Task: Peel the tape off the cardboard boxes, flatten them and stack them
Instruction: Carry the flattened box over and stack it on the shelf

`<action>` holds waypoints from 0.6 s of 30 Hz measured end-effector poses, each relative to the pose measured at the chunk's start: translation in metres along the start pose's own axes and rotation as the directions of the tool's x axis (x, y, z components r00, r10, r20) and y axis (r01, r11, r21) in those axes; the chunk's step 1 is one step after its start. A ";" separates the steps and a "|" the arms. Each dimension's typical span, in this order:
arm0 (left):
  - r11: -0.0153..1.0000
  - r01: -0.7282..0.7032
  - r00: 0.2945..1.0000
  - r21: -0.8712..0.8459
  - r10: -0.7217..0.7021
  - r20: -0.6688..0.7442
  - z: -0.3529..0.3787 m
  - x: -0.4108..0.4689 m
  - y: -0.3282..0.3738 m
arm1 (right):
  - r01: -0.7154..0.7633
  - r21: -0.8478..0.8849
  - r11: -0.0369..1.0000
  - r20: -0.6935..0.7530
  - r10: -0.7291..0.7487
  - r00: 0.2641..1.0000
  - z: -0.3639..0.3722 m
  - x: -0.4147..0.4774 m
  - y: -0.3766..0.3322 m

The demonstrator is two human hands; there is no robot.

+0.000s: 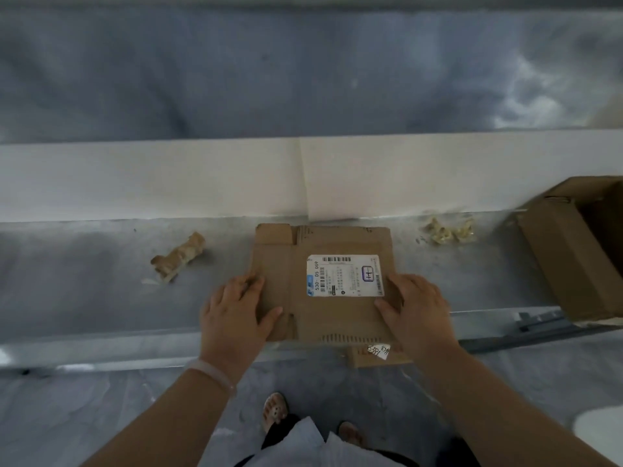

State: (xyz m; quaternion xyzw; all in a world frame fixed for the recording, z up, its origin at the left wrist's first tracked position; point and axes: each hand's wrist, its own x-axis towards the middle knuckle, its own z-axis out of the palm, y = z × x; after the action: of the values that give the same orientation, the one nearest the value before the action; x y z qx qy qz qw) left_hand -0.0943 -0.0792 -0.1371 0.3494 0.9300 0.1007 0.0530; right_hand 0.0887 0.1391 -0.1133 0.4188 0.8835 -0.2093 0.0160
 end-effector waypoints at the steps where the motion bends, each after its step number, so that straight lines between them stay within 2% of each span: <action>1: 0.997 0.055 0.998 -0.059 -0.055 -0.010 0.000 -0.005 0.003 | -0.037 0.082 0.996 0.011 0.036 0.999 -0.002 -0.002 0.000; 5: 0.933 0.258 0.966 -0.251 -0.249 0.071 -0.007 -0.021 0.019 | -0.109 0.326 0.939 0.083 0.086 0.993 -0.012 -0.009 0.003; 7: 0.848 0.371 0.928 -0.378 -0.357 0.108 -0.010 -0.030 0.025 | -0.182 0.420 0.889 0.137 0.137 0.981 -0.012 -0.012 0.010; 11: 0.631 0.561 0.816 -0.535 -0.528 0.233 -0.008 -0.056 0.027 | -0.236 0.406 0.883 0.190 0.171 0.967 -0.005 -0.018 0.024; 13: 0.570 0.594 0.788 -0.568 -0.555 0.267 -0.007 -0.071 0.027 | -0.226 0.404 0.886 0.224 0.144 0.964 -0.005 -0.022 0.024; 18: 0.560 0.544 0.778 -0.625 -0.616 0.125 -0.026 -0.106 0.011 | -0.130 0.434 0.892 0.263 0.012 0.965 0.001 -0.030 -0.001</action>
State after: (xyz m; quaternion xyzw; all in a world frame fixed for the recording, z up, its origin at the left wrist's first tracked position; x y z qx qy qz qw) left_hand -0.0124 -0.1447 -0.1064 -0.0211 0.9040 0.4011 0.1463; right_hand 0.1078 0.1163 -0.1075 0.4132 0.7862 -0.4577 0.0398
